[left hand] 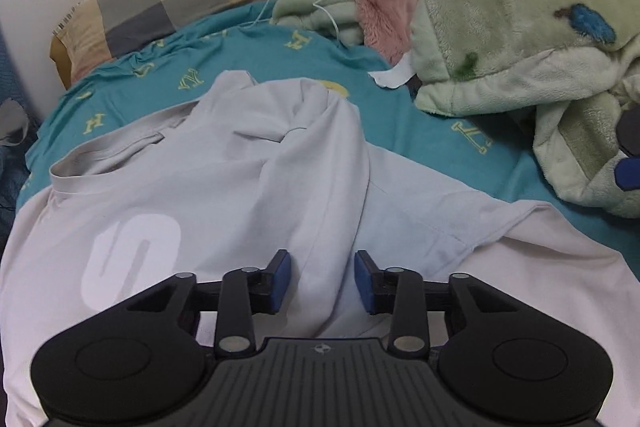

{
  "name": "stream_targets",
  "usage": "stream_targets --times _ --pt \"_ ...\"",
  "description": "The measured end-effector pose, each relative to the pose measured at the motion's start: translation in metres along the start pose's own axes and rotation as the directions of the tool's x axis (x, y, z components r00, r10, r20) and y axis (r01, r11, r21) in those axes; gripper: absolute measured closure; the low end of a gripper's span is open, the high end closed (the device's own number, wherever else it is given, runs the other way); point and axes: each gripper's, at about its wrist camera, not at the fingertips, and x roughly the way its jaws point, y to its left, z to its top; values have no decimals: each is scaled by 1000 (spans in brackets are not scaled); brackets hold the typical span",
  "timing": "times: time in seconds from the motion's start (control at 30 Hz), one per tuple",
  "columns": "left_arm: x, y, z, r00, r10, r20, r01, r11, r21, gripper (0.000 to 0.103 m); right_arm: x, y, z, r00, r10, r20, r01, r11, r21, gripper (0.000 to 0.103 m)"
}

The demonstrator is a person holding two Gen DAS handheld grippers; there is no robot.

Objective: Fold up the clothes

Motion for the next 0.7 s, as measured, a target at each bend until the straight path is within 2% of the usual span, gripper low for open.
stream_targets --times 0.07,0.17,0.23,0.3,0.37,0.47,0.5,0.57,0.63,0.7 --pt "-6 11 4 1000 -9 17 9 998 -55 101 0 0 -1 1000 4 -7 -4 1000 6 40" --pt "-17 30 11 998 -25 51 32 988 -151 101 -3 1 -1 1000 8 -5 -8 1000 0 40" --pt "-31 51 17 993 -57 103 82 963 -258 101 -5 2 -1 1000 3 1 -3 1000 3 40" --pt "-42 78 27 984 -82 159 137 915 -378 102 -5 2 -1 1000 -2 4 2 1000 12 40" --pt "-47 105 39 975 -76 208 171 858 -485 102 -3 3 -1 1000 -3 -1 3 1000 14 40" --pt "-40 144 59 976 -35 215 166 759 -630 102 2 3 -1 1000 -2 -13 3 1000 18 40" --pt "-35 156 65 979 -19 203 152 729 -668 102 3 3 -1 1000 0 -20 0 1000 19 40" --pt "-20 177 74 990 35 136 74 696 -715 102 6 2 0 1000 1 -30 0 1000 20 40" --pt "0 193 77 994 95 52 -28 691 -722 102 9 1 1 999 3 -35 -2 1000 25 40" --pt "21 204 74 989 146 -26 -120 686 -718 102 13 0 2 999 2 -41 -2 1000 24 40"
